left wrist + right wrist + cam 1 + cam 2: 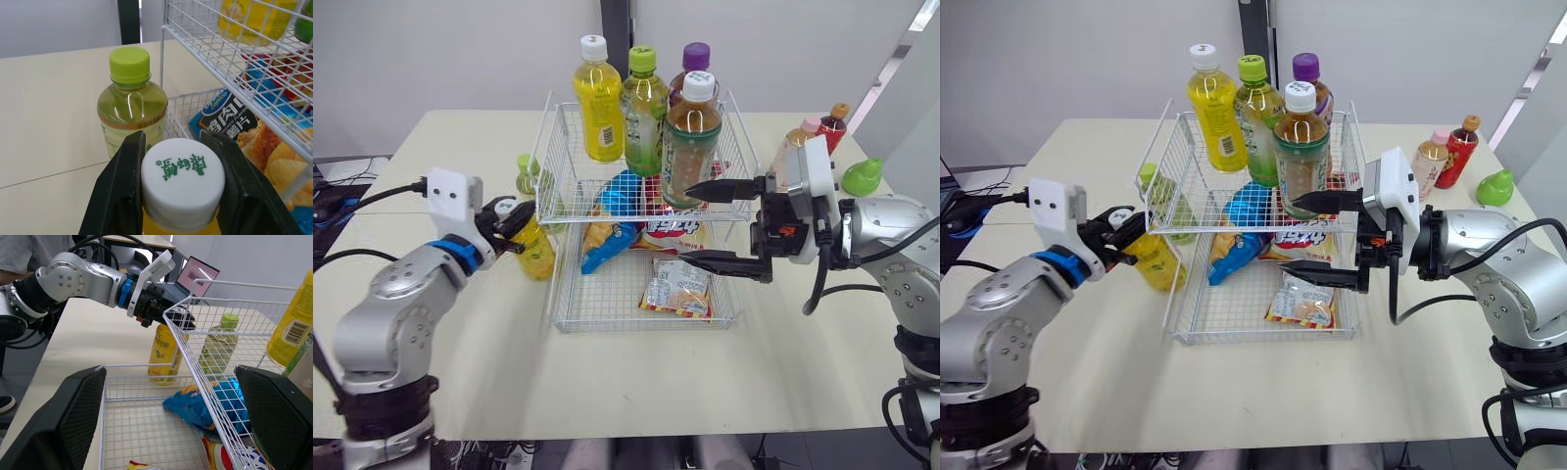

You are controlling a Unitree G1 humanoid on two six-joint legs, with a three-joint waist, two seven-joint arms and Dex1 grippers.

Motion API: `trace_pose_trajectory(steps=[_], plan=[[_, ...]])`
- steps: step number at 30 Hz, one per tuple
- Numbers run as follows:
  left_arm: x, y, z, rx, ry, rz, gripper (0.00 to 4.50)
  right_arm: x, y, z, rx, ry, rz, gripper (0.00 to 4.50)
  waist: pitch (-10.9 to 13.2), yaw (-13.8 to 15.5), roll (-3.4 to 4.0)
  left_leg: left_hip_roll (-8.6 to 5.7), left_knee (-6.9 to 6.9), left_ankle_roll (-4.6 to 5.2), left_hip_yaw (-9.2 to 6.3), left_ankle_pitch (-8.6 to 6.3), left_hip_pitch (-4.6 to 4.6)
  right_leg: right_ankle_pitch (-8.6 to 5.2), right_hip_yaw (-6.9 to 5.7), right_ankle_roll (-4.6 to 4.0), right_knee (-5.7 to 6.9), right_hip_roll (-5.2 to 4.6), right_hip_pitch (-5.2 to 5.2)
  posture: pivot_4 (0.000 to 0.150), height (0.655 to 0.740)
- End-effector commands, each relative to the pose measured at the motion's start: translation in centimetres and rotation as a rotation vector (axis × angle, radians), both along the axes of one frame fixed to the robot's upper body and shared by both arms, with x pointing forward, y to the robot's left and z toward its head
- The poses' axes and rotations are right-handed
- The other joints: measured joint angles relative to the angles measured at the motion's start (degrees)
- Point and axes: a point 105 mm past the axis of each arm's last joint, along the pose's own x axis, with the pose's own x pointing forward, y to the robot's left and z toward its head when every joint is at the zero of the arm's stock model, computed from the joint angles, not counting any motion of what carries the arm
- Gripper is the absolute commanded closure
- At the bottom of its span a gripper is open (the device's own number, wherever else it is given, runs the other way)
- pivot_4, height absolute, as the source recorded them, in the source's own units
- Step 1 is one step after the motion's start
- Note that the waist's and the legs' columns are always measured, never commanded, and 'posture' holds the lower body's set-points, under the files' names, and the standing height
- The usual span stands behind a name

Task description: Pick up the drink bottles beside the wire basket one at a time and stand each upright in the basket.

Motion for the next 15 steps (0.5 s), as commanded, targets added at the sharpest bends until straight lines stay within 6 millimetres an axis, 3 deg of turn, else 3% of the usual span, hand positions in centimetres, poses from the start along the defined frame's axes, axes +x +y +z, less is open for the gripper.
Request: trace_pose_trajectory(steps=[1,10,13,15], plan=[[-1.7,1.0,6.6,0.044,-0.161,-0.05,3.13,-0.3,0.1,1.0,0.008,-0.058,0.003,0.0,0.0,0.07,-0.01,-0.01,0.0,0.0,0.0,0.0,0.0,0.0,0.0,0.0,0.0,0.0,0.01,0.15,0.74],[-3.1,1.8,18.5,0.037,-0.264,-0.192,3.13,0.7,0.2,0.3,-0.013,-0.059,-0.021,0.0,0.04,0.11,-0.07,-0.09,-0.01,0.0,0.0,0.0,-0.07,-0.01,-0.04,0.06,-0.06,-0.01,-0.01,0.15,0.74],[-3.3,1.3,21.2,0.027,-0.286,-0.24,3.13,0.9,0.2,0.3,-0.002,-0.067,-0.034,0.0,0.04,-0.08,-0.07,-0.06,-0.02,-0.01,0.02,0.01,-0.07,-0.01,-0.1,0.07,-0.03,0.04,-0.01,0.15,0.74],[-3.3,-0.1,22.5,0.036,-0.288,-0.319,3.13,1.1,0.1,0.3,-0.001,-0.068,-0.044,0.0,0.04,-0.11,-0.07,-0.07,-0.03,-0.01,0.03,0.01,-0.07,-0.01,-0.07,0.07,-0.02,0.04,-0.02,0.15,0.74]])
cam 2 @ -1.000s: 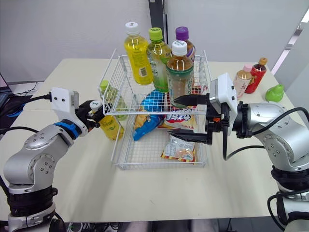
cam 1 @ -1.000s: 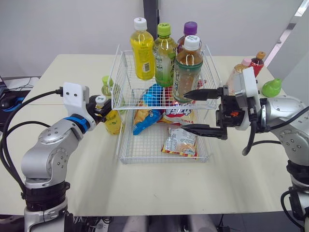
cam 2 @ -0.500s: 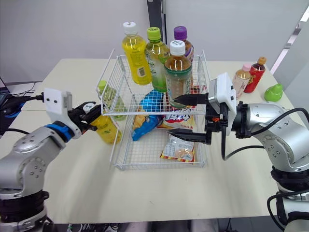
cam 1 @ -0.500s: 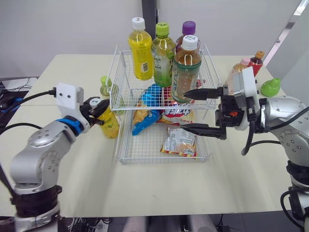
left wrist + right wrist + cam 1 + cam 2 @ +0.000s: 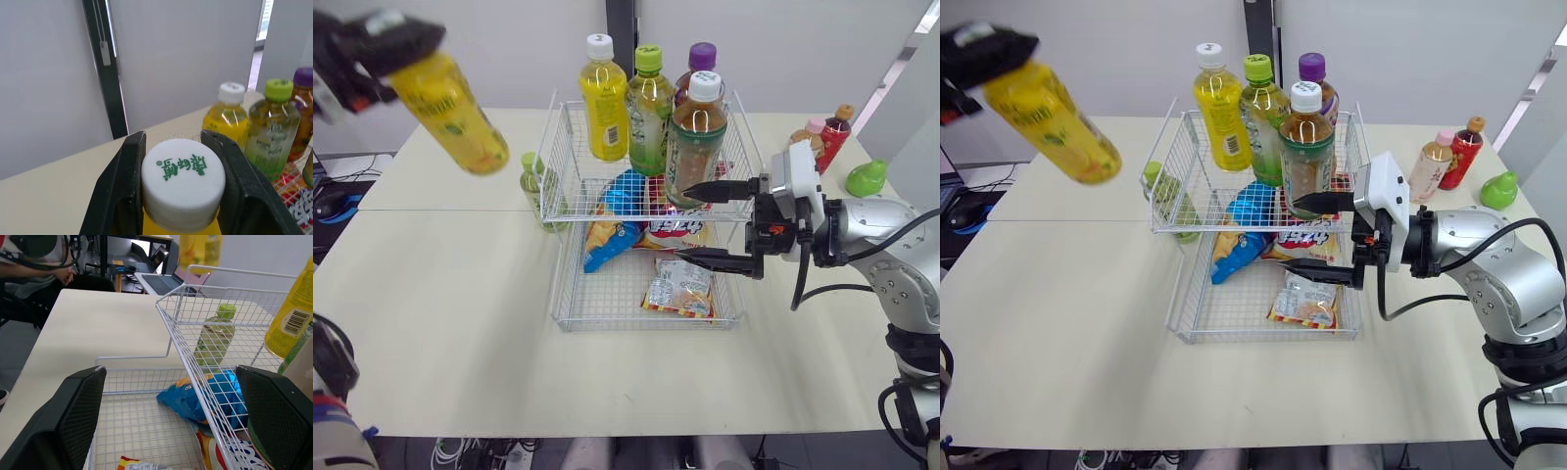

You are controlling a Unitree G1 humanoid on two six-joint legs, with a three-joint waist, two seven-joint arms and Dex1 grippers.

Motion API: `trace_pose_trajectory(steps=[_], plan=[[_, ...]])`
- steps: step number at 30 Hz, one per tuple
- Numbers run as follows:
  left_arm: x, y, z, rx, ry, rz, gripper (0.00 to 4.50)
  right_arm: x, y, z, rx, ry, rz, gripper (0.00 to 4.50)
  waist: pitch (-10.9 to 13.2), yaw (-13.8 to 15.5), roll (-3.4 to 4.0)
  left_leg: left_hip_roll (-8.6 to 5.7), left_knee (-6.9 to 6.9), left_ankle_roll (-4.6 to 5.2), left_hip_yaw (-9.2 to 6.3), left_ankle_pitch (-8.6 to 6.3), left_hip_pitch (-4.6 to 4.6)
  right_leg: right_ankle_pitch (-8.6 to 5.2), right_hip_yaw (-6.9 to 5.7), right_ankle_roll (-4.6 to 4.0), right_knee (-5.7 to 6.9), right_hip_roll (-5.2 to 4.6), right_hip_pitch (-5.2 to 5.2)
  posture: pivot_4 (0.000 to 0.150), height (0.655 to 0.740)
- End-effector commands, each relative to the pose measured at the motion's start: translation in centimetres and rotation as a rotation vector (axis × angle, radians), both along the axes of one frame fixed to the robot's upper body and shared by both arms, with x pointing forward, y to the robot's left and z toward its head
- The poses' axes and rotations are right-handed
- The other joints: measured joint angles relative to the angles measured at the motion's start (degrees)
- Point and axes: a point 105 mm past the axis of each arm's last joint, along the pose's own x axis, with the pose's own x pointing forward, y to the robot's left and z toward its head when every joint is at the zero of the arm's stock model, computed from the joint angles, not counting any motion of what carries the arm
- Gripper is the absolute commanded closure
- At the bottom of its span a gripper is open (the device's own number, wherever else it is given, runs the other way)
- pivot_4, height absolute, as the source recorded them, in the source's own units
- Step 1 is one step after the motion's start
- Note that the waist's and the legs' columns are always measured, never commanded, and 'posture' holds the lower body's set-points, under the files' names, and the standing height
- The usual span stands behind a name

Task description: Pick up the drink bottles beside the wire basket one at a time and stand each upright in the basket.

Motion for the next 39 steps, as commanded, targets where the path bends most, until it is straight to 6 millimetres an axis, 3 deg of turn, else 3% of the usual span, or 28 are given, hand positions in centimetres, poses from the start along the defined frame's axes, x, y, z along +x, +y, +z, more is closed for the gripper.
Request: trace_pose_trajectory(steps=[1,7,9,12,19,27,39], plan=[[-1.0,-2.0,2.8,0.035,-0.046,-0.114,3.13,-0.1,0.0,1.0,0.012,-0.063,-0.013,0.0,0.0,-0.01,0.0,0.0,0.01,0.0,0.02,0.0,0.0,-0.01,0.0,0.01,0.02,0.0,0.0,0.15,0.74],[-0.7,-7.1,5.4,0.069,-0.028,-0.338,3.13,0.5,-0.3,0.9,0.018,-0.066,-0.047,0.0,0.01,0.05,-0.02,-0.02,0.06,0.0,0.1,0.01,-0.07,-0.01,-0.04,0.02,0.02,0.0,-0.01,0.15,0.74],[-0.5,-8.4,5.4,0.083,-0.003,-0.387,3.13,-0.4,-1.7,2.3,0.021,-0.078,-0.055,0.0,0.03,-0.02,0.02,-0.03,0.07,0.0,0.15,0.01,-0.08,-0.01,0.0,0.03,0.03,-0.01,-0.02,0.15,0.74],[0.4,-11.2,3.7,0.16,0.048,-0.48,3.13,-1.9,-3.8,4.2,0.024,-0.089,-0.075,0.0,0.17,0.02,0.25,-0.06,0.06,0.01,0.2,0.0,-0.11,-0.03,0.07,0.06,0.02,-0.06,-0.06,0.15,0.74],[2.6,-15.2,0.0,0.218,0.106,-0.589,3.13,-1.6,-5.2,4.6,0.04,-0.067,-0.133,0.0,0.17,-0.61,0.24,0.03,0.09,0.03,0.33,0.01,-0.1,-0.03,0.12,0.04,0.11,-0.03,-0.07,0.15,0.74],[3.7,-17.2,-2.5,0.277,0.093,-0.627,3.13,-2.0,-5.2,4.4,0.033,-0.053,-0.143,0.0,0.17,-0.92,0.24,0.01,0.08,0.03,0.33,0.01,-0.18,-0.04,0.15,0.04,0.07,-0.06,-0.18,0.15,0.74],[5.0,-17.8,-3.5,0.264,0.106,-0.639,3.13,-2.2,-5.3,4.7,0.038,-0.081,-0.189,0.0,0.17,-0.47,0.24,-0.02,0.14,0.03,0.34,0.02,-0.19,-0.03,0.12,0.05,0.07,-0.08,-0.14,0.15,0.74]])
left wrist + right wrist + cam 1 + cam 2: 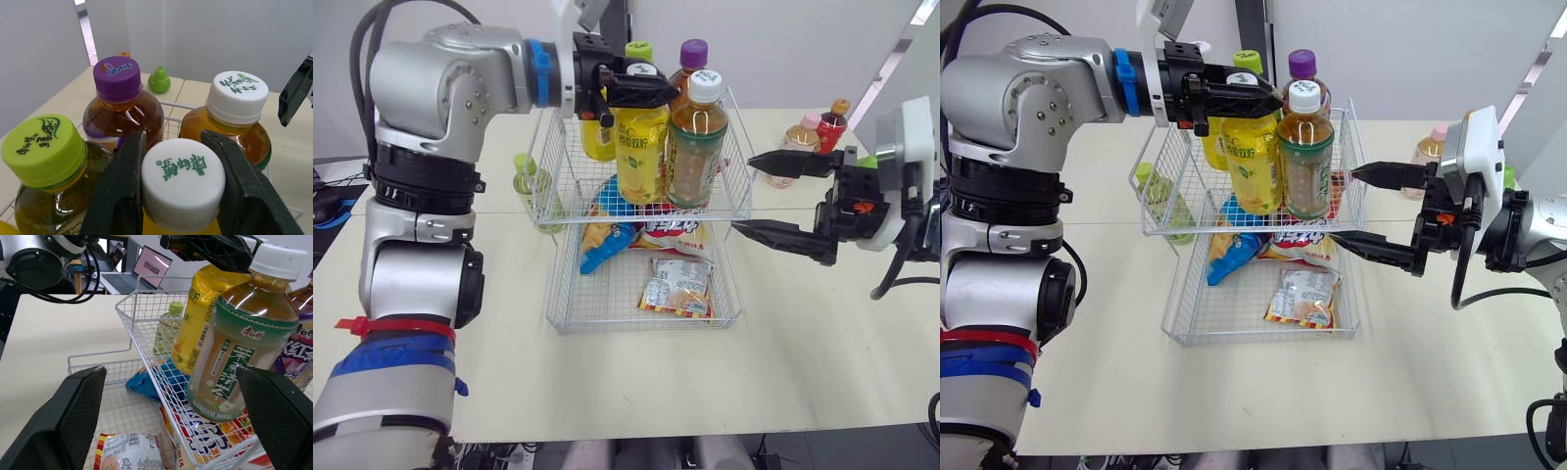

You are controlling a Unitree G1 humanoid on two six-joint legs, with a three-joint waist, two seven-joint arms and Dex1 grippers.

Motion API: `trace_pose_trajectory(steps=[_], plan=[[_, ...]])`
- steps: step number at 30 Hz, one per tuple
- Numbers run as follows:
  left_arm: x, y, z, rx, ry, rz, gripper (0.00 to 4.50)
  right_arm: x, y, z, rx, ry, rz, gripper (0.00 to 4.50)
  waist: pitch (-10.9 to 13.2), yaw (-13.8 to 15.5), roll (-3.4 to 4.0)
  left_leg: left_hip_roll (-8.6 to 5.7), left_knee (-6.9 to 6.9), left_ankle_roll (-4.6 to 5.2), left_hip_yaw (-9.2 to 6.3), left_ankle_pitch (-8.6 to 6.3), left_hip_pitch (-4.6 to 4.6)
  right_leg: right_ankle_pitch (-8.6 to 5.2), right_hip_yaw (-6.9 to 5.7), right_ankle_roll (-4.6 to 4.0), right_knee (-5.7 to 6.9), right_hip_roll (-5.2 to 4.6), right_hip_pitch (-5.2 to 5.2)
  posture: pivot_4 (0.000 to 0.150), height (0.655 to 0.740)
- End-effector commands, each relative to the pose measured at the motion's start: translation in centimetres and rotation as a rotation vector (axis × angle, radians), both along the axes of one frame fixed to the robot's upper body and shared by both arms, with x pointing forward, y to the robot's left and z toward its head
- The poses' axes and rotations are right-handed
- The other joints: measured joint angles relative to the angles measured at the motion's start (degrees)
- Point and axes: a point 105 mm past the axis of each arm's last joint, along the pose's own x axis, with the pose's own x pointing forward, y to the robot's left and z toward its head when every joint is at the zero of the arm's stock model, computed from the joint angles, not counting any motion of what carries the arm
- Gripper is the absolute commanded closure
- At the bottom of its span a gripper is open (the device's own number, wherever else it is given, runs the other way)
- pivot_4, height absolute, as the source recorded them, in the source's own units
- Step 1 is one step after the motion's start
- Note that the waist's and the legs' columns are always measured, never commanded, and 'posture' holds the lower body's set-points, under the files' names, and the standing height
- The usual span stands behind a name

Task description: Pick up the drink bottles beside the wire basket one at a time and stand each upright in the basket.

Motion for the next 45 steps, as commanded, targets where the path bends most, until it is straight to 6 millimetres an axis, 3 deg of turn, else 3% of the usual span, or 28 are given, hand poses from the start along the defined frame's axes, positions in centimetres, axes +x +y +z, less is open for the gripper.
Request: trace_pose_trajectory(steps=[1,2,3,11,16,23,35,39,45], plan=[[-0.5,0.0,1.6,-0.034,-0.056,-0.019,3.13,-0.5,-0.2,1.0,0.006,-0.061,-0.017,0.0,0.0,0.04,0.0,0.0,0.0,0.0,0.0,0.0,0.0,0.0,0.0,0.0,0.0,0.0,0.0,0.15,0.74],[-0.4,0.1,1.6,-0.036,-0.056,-0.018,3.13,-0.5,-0.2,1.0,0.006,-0.061,-0.021,0.0,0.0,0.06,0.0,0.0,0.01,0.0,-0.01,0.0,0.0,0.0,-0.02,0.0,0.0,0.0,0.01,0.15,0.74],[-0.5,0.1,1.6,-0.035,-0.055,-0.021,2.4,-0.4,-0.3,1.0,0.006,-0.062,-0.025,0.0,0.0,0.05,0.0,0.0,0.01,0.0,0.0,0.0,0.0,0.0,-0.02,0.0,0.0,0.0,0.02,0.15,0.74],[-1.3,1.1,2.4,-0.038,-0.08,-0.044,0.02,-0.2,-1.0,0.5,0.002,-0.06,-0.053,0.0,0.0,0.0,0.0,0.0,0.01,0.0,0.0,0.0,0.01,0.0,-0.02,0.0,0.0,0.01,0.02,0.15,0.74],[-3.1,2.7,3.4,-0.029,-0.107,-0.053,0.02,-0.3,-1.1,0.3,-0.009,-0.058,-0.06,0.0,0.0,-0.29,0.0,0.01,0.01,0.0,-0.01,0.0,0.01,0.0,-0.01,0.0,0.01,0.01,0.01,0.15,0.74],[-4.7,6.6,4.4,-0.039,-0.164,0.031,0.02,-0.4,-0.6,0.6,0.011,-0.05,-0.06,0.0,-0.01,-0.47,0.01,0.04,0.01,0.0,-0.05,0.0,0.06,0.0,0.01,0.0,0.02,0.02,0.04,0.15,0.74],[-5.0,14.5,5.3,-0.209,-0.287,0.383,0.02,-1.5,2.0,0.2,0.024,-0.035,0.073,0.0,-0.01,-0.49,0.01,0.05,0.02,0.0,-0.29,0.0,0.1,0.0,-0.05,0.0,0.03,0.03,0.1,0.15,0.74],[-5.3,16.8,4.2,-0.225,-0.278,0.466,0.02,-1.5,2.6,0.8,0.067,-0.068,0.105,0.0,-0.02,-0.49,0.0,0.02,0.02,0.0,-0.3,0.0,0.1,0.0,-0.02,0.0,0.04,0.02,0.1,0.15,0.74],[-5.5,22.6,1.1,-0.207,-0.271,0.697,0.02,-1.7,4.8,0.6,0.072,-0.115,0.148,0.0,-0.03,-0.6,0.02,0.09,-0.05,-0.01,-0.34,0.0,0.19,0.0,-0.01,-0.02,0.05,0.05,0.09,0.15,0.74]])
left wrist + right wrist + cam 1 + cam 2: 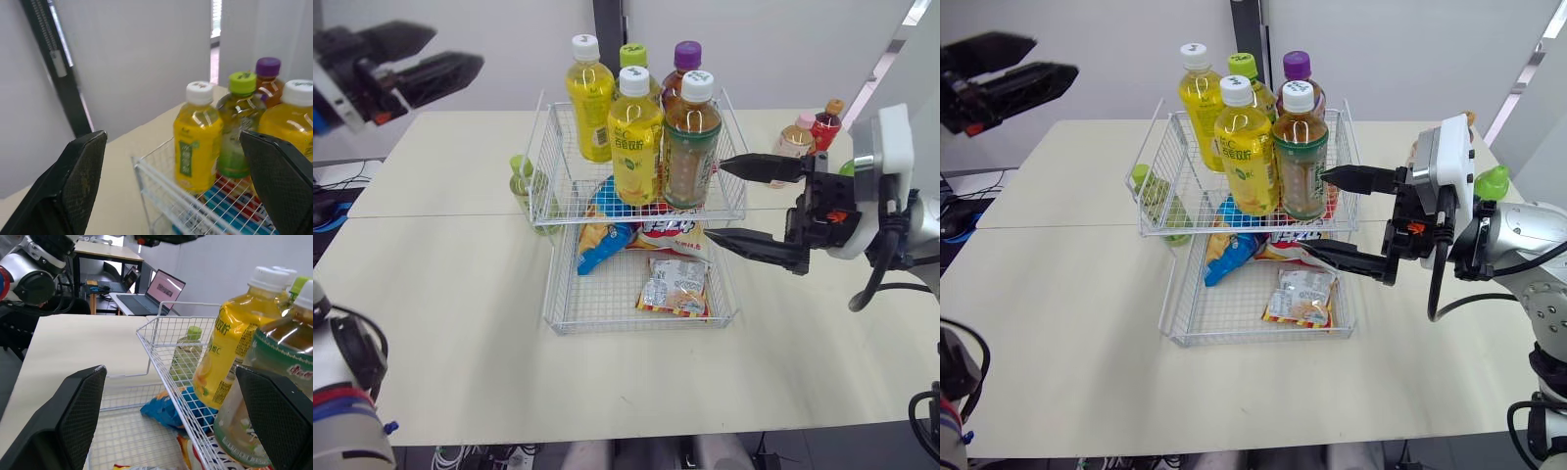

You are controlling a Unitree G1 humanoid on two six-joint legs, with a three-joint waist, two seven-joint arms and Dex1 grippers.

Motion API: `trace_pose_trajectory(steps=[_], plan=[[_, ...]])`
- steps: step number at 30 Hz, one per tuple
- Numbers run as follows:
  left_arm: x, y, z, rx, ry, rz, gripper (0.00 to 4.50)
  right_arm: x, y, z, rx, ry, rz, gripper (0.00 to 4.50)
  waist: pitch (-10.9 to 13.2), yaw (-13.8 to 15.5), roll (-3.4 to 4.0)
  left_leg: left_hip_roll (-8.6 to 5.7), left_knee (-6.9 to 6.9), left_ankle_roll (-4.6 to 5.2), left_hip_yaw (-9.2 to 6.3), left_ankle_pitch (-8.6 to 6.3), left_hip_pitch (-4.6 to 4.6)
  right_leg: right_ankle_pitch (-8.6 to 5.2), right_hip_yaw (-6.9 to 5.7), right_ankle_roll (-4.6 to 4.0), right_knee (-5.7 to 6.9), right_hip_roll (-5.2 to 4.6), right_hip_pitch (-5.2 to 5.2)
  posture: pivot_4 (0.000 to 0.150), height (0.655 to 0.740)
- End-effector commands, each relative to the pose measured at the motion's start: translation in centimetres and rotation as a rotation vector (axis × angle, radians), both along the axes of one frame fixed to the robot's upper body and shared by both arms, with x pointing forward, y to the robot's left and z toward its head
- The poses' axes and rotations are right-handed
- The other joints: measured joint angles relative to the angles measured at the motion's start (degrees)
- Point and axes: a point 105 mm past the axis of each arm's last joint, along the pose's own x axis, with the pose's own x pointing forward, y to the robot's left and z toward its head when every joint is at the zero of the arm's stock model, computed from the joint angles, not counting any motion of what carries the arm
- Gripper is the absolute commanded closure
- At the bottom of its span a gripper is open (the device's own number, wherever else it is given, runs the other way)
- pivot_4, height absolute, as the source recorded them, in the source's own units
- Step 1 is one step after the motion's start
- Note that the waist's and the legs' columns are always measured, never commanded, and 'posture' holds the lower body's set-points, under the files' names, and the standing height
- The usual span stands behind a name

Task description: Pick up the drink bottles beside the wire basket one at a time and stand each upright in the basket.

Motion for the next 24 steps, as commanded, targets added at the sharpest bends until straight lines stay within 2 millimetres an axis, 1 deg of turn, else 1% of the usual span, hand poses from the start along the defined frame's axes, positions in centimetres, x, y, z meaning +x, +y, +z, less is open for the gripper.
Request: trace_pose_trajectory(steps=[1,5,7,10,13,15,20,24], plan=[[-1.4,2.5,0.7,0.014,-0.081,0.107,0.02,-0.7,1.2,0.8,0.008,-0.075,0.02,0.0,0.0,0.18,0.0,0.01,0.01,0.0,-0.02,0.0,0.0,0.0,-0.01,0.0,0.0,0.0,0.0,0.15,0.74],[-1.7,4.5,-2.1,0.015,-0.042,0.185,0.02,-0.9,1.3,0.2,-0.01,-0.058,0.046,0.0,-0.01,0.5,-0.01,-0.04,0.01,0.0,0.02,-0.01,0.0,0.01,0.04,0.0,-0.05,-0.05,0.02,0.15,0.74],[-1.8,4.9,-3.6,0.023,-0.023,0.199,0.02,-1.1,1.5,0.0,-0.004,-0.049,0.064,0.0,-0.01,0.81,-0.01,-0.05,0.0,0.0,0.02,-0.01,0.01,0.01,0.03,-0.01,-0.07,-0.07,0.02,0.15,0.74],[-1.7,5.1,-4.9,0.019,-0.017,0.22,0.02,-1.1,1.6,-0.2,-0.001,-0.043,0.068,0.0,-0.02,1.35,-0.03,-0.02,0.0,-0.01,0.0,-0.01,0.01,0.02,0.02,-0.03,-0.06,-0.08,0.01,0.15,0.74],[-1.3,4.3,-6.8,0.02,0.012,0.209,0.02,-1.2,1.5,-0.8,-0.019,-0.033,0.07,0.0,-0.04,1.55,-0.05,-0.04,0.0,-0.01,-0.02,-0.01,0.01,0.04,0.01,-0.05,-0.08,-0.1,0.03,0.15,0.74],[-0.9,3.6,-7.7,0.015,0.019,0.206,0.02,-1.3,1.3,-1.0,-0.028,-0.02,0.068,0.0,-0.04,1.54,-0.05,-0.07,0.0,-0.01,0.0,-0.01,0.01,0.04,0.03,-0.05,-0.08,-0.14,0.04,0.15,0.74],[0.2,2.0,-8.8,-0.007,0.01,0.201,0.02,-1.1,1.2,-1.2,-0.009,-0.009,0.036,0.0,-0.05,1.45,-0.06,-0.04,0.01,-0.01,-0.01,-0.01,0.01,0.06,0.01,-0.07,-0.06,-0.12,0.03,0.15,0.74],[1.3,0.2,-9.8,-0.064,0.008,0.189,0.02,-1.0,0.3,-1.8,-0.009,-0.005,-0.028,0.0,-0.07,1.47,-0.08,-0.05,0.0,-0.01,-0.02,-0.01,0.01,0.06,-0.01,-0.07,-0.05,-0.11,0.05,0.15,0.74]])
